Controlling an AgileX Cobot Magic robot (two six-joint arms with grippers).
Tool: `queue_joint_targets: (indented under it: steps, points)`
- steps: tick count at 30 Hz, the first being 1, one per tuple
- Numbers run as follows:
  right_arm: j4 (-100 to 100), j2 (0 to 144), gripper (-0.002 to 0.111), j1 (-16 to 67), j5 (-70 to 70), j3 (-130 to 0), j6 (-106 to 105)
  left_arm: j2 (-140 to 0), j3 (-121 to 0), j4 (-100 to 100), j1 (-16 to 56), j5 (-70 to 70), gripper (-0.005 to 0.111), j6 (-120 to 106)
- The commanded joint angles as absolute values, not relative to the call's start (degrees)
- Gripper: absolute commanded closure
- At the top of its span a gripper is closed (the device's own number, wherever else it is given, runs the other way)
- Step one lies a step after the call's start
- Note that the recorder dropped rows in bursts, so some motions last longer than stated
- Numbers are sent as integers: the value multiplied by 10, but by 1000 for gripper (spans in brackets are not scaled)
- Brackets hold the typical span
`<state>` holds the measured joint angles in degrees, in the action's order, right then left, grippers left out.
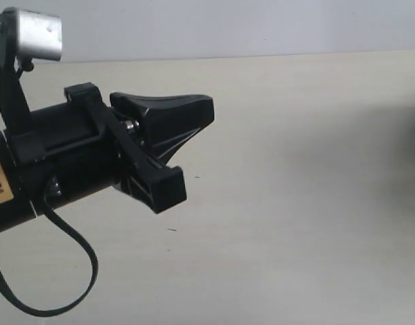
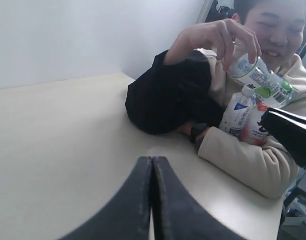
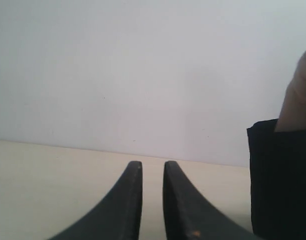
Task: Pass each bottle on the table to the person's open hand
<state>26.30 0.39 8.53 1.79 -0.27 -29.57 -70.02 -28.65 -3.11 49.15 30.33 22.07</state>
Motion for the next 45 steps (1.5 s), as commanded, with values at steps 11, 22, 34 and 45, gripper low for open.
queue_joint_targets:
  steps: [11,22,34,45]
  points:
    - [265,0,91,83,12,0,-299,-694,-271,-41,493,318,106,239]
    - [265,0,91,83,11,0,-299,-665,-268,-44,499,236,106,281]
    - [265,0,91,83,11,0,-299,-420,-132,-44,323,128,106,337]
    - [265,0,91,83,11,0,-299,-187,0,-44,162,100,106,364]
